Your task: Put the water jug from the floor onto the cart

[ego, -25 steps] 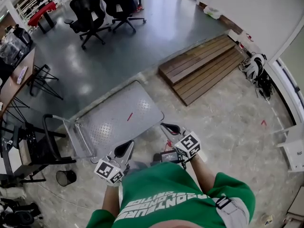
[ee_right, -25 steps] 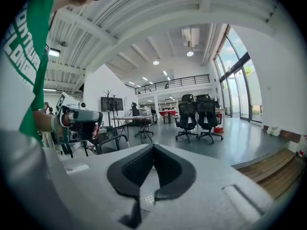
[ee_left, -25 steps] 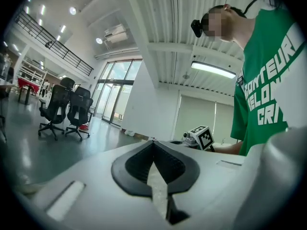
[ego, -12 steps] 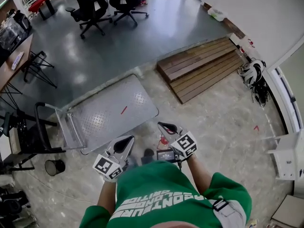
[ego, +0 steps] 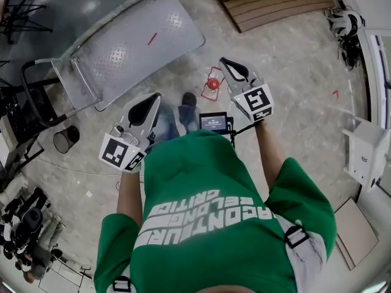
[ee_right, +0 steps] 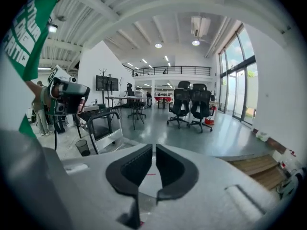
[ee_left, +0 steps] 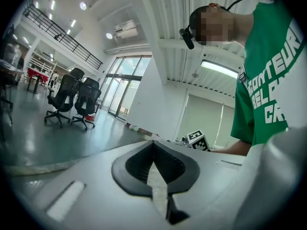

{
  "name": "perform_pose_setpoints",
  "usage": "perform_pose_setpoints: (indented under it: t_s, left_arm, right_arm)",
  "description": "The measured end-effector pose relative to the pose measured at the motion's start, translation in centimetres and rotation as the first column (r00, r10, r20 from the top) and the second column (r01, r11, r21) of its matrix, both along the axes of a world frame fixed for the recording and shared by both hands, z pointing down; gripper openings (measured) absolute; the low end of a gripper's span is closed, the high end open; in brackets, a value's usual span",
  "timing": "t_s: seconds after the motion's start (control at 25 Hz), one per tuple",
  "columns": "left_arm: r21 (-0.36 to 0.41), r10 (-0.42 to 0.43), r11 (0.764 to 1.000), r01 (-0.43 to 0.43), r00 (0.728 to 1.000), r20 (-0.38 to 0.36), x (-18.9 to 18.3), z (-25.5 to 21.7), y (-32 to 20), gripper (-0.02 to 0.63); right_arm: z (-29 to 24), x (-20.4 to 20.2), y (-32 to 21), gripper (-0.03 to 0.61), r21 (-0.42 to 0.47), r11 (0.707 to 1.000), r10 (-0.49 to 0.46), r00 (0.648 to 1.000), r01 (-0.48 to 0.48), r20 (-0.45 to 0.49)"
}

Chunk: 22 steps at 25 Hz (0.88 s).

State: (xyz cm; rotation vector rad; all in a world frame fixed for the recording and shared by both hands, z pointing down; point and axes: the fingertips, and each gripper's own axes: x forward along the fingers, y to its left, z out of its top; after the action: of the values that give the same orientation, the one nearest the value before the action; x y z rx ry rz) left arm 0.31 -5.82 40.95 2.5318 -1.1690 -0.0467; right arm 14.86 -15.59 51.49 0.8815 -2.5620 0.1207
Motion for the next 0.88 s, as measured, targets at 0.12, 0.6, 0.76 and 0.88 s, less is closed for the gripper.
perform_pose_setpoints:
  t_s: [0.12,0.6,0.76,0.88]
  left_arm:
    - [-0.036,0.023,0.999,-0.022,1.0,0.004,0.6,2.3,-0.8,0.015]
    - [-0.176,0.103,0.98,-0.099,0.995,0.015,3.9,8.8,-1.6,0.015]
    - [-0.19,0.132,0.974,-0.123,0.991,0.033,4.6,10.1,-1.9,0.015]
    - [-0.198,0.152,0.97,-0.141,0.988,0.041,5.3,11.0,-2.1,0.015]
  right_arm:
    - [5.9,1.7,-1.3,0.064,-0.131,0.991,-0.002,0.999,-0.002,-0.032]
    - [19.6,5.6,-2.5,0.091,-0.257,0.962,-0.13,0.982,0.093,-0.134]
    - [27.6,6.2,-1.1,0.123,-0.26,0.965,-0.093,0.968,0.03,-0.235]
    - [32.7,6.1,0.7,0.2,-0.324,0.946,-0.101,0.957,0.007,-0.273]
